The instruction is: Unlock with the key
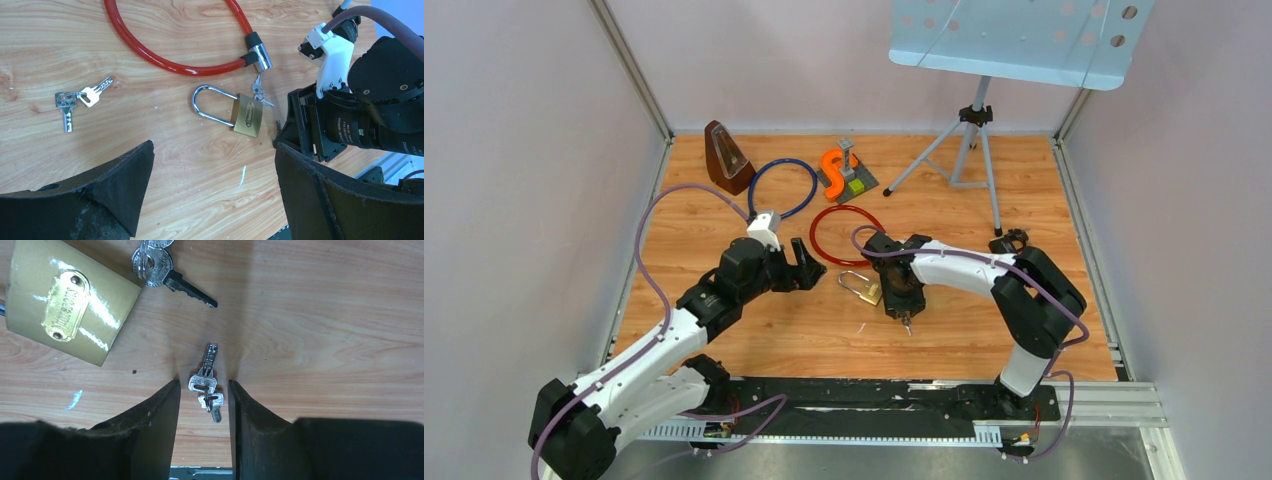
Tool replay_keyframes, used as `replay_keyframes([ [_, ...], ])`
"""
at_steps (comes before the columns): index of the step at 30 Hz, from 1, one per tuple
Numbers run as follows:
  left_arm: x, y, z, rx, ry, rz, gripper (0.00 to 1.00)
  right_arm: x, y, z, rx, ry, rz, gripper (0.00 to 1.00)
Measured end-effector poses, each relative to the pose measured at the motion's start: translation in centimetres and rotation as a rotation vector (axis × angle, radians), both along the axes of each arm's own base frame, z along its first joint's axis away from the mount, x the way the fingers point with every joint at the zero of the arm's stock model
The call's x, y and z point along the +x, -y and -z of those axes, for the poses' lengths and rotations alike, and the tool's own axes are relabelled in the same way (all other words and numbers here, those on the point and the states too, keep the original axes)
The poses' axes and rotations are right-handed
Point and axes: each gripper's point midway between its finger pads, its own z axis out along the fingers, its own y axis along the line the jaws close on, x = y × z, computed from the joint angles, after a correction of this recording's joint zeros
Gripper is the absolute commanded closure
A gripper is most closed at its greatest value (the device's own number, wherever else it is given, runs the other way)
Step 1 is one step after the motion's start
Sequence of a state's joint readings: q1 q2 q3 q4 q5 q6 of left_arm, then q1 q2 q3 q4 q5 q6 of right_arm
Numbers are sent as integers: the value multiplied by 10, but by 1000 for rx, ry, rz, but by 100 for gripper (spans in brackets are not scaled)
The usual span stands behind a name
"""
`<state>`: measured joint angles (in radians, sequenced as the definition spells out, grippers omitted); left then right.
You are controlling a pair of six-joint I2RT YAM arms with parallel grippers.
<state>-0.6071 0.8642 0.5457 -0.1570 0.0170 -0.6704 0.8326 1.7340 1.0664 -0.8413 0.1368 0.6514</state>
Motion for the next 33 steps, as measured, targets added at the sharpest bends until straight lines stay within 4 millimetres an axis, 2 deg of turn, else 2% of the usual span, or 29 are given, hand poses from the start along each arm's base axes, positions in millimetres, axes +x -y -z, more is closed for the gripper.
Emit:
replay_keyframes([
  [6,0,0,0,1,0,1,3,-1,-5,2,14,-13,11,75],
  [14,-1,1,0,-2,-1,10,3,-1,-7,1,50,2,-11,85],
  [24,-1,17,-4,-56,-9,67,3,2,-6,-5,114,82,-92,87],
  [33,5,44,7,-119,-82,130,4,13,-17,-33,238,229,-162,88],
])
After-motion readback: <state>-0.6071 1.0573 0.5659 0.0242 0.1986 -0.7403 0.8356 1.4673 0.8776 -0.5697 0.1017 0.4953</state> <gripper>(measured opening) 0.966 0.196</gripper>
